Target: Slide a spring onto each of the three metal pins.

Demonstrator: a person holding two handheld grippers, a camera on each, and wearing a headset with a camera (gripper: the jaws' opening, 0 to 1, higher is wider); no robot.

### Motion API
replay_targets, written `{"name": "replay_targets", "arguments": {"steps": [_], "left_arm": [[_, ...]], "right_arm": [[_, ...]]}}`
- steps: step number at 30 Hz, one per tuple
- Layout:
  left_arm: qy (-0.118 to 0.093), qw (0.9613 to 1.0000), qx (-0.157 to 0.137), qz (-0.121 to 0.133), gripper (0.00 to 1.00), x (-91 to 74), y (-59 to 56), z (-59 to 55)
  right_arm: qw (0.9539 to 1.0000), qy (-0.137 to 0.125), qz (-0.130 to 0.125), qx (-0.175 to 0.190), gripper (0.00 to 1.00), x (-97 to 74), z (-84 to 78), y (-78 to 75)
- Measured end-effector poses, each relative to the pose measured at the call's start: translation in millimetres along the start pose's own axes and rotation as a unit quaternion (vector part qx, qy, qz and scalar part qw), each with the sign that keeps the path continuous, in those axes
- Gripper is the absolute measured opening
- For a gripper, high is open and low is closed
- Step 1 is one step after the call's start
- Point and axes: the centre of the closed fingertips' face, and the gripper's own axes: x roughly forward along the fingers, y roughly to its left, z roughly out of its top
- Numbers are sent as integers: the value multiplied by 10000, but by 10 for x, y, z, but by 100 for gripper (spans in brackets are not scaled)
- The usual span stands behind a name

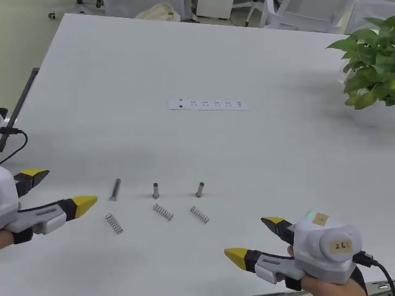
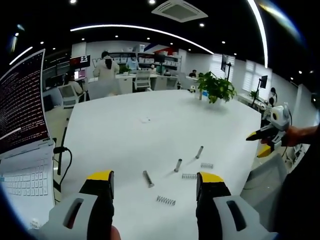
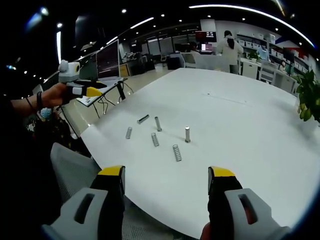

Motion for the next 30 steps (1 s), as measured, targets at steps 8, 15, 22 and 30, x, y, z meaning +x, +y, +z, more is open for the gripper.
{"name": "replay_targets", "arguments": {"steps": [8,15,22,30], "left_arm": [[19,10000,38,-85,61,116,-15,45],[19,10000,62,-59,61,206,61,99],[35,9999,112,1,60,307,170,116],[106,9999,36,20,58,438,267,80]], "right_arm": [[10000,-18,-45,46,66,-21,19,-44],[10000,4,-40,33,66,1,34,-33],[10000,32,-8,11,66,23,43,-14],[10000,15,-50,82,66,1,49,-45]]}}
